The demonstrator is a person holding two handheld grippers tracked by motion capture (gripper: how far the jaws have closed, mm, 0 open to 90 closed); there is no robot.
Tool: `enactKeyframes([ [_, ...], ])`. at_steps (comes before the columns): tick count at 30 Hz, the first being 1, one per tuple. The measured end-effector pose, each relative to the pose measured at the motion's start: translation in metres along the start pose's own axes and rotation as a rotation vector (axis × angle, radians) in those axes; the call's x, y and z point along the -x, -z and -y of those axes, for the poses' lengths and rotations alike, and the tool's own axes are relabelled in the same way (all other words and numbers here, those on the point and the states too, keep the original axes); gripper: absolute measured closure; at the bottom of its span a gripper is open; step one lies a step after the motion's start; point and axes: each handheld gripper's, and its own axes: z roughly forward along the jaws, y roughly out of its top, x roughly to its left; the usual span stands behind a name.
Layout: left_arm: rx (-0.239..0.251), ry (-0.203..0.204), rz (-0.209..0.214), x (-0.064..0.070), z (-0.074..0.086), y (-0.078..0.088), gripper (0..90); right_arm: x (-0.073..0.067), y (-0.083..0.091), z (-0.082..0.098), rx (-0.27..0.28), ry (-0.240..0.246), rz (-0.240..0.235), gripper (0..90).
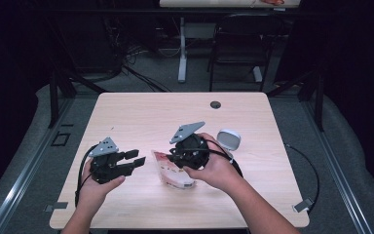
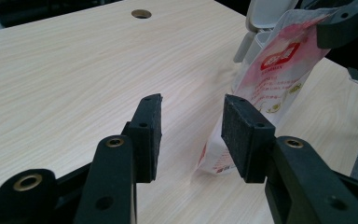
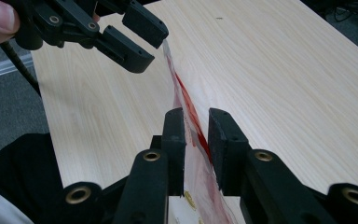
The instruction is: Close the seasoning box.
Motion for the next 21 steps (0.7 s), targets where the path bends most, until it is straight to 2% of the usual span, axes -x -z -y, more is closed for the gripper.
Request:
enactKeyframes([
  [2, -0.002, -0.001, 0.000, 0.000, 0.000, 0.000, 58.1, 0.000, -0.002, 0.000, -0.011, 0.007, 0.009, 76.7],
  [21, -0.014, -0.010, 0.007, 0.001, 0.002, -0.003, 58.2, 0.003, -0.012, 0.001, -0.055, 0.009, -0.024, 82.3],
])
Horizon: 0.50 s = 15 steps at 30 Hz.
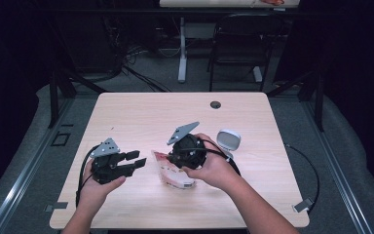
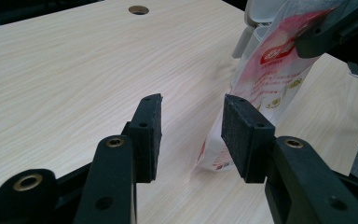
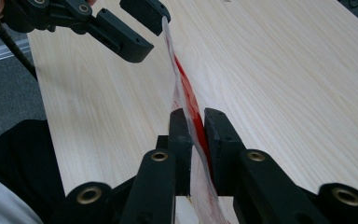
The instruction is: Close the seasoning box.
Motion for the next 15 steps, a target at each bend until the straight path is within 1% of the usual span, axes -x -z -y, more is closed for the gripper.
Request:
enactKeyframes([
  [6, -0.003, -0.004, 0.000, 0.0002, 0.0001, -0.0001, 58.3, 0.0013, -0.0001, -0.0006, -0.009, 0.022, -0.009, 88.1],
  [15, -0.003, -0.008, 0.003, 0.0008, 0.0002, -0.0005, 58.3, 0.0026, 0.0017, -0.0003, -0.016, 0.058, -0.008, 89.4],
])
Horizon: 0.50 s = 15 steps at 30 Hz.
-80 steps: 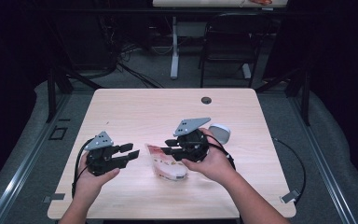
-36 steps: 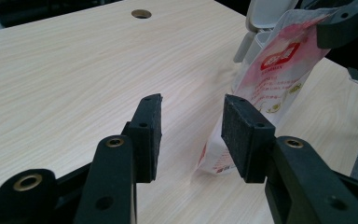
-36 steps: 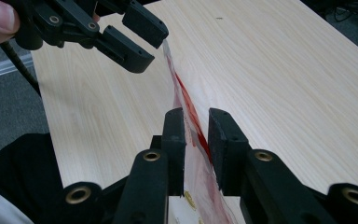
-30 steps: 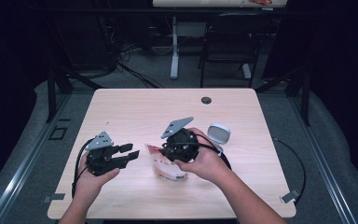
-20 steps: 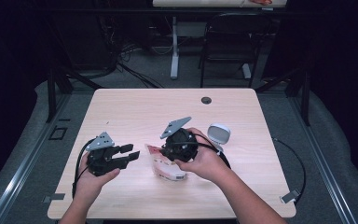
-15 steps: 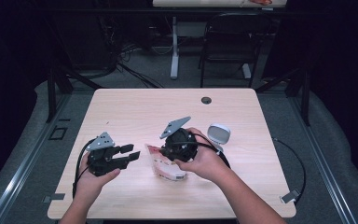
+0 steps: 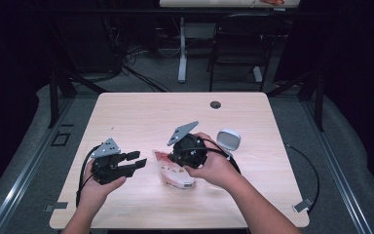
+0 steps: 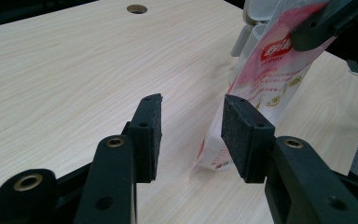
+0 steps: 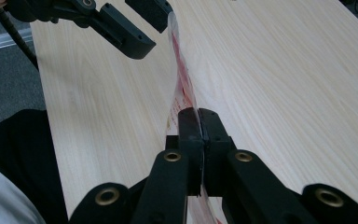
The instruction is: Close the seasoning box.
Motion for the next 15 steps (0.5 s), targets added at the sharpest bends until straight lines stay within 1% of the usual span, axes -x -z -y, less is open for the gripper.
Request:
enactKeyframes([
  [2, 0.001, -0.001, 0.002, 0.0002, 0.0002, -0.0002, 58.3, 0.0000, 0.0003, 0.0008, 0.008, -0.007, -0.004, 89.5],
  [7, -0.003, -0.005, 0.008, 0.0013, 0.0004, -0.0016, 58.2, 0.0017, 0.0028, 0.0027, 0.008, -0.001, 0.008, 89.6],
  [11, -0.007, -0.012, 0.013, 0.0023, 0.0006, -0.0031, 57.2, 0.0030, 0.0047, 0.0062, 0.029, -0.018, -0.003, 89.9],
  [13, -0.006, -0.015, 0.019, 0.0031, 0.0013, -0.0045, 56.5, 0.0034, 0.0056, 0.0077, 0.036, -0.021, -0.017, 89.9],
  [15, -0.011, -0.021, 0.027, 0.0037, 0.0020, -0.0059, 55.9, 0.0036, 0.0069, 0.0083, 0.033, -0.019, -0.020, 89.9],
])
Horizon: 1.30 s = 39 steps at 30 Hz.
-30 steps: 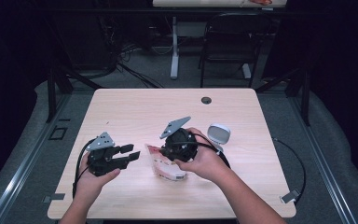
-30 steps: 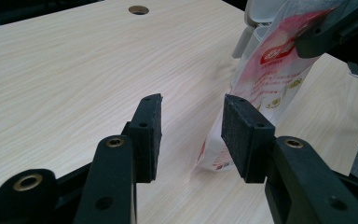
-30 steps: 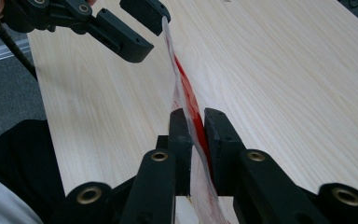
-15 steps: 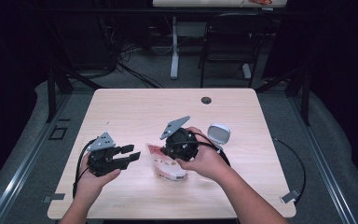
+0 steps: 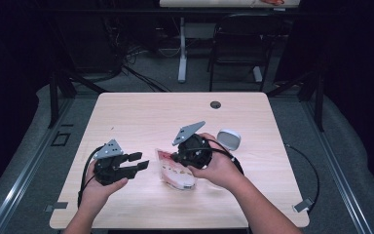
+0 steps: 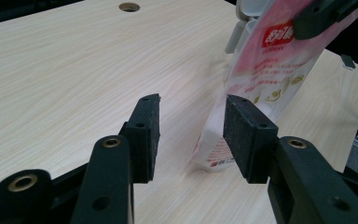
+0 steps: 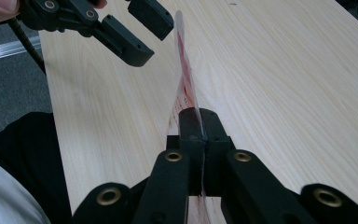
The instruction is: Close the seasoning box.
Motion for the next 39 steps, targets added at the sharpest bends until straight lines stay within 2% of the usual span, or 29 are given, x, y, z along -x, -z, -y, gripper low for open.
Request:
enactKeyframes([
  [9, 0.000, -0.017, 0.024, 0.003, 0.001, -0.005, 50.1, -0.002, 0.009, 0.002, 0.047, -0.003, -0.017, 89.9],
  [16, -0.002, -0.027, 0.061, 0.007, 0.001, -0.008, 49.0, -0.003, 0.018, 0.003, 0.083, 0.001, -0.021, 90.0],
  [21, -0.005, -0.040, 0.069, 0.009, 0.001, -0.010, 47.0, -0.005, 0.024, 0.001, 0.111, 0.011, -0.014, 90.0],
  [29, 0.004, -0.056, 0.095, 0.013, 0.001, -0.012, 45.3, -0.008, 0.030, -0.004, 0.121, 0.033, -0.017, 90.0],
  [36, -0.002, -0.061, 0.155, 0.016, 0.003, -0.019, 42.0, -0.008, 0.035, -0.008, 0.132, 0.040, -0.026, 90.0],
  [39, -0.011, -0.068, 0.162, 0.018, 0.002, -0.021, 39.7, -0.008, 0.037, -0.008, 0.140, 0.040, -0.028, 90.0],
])
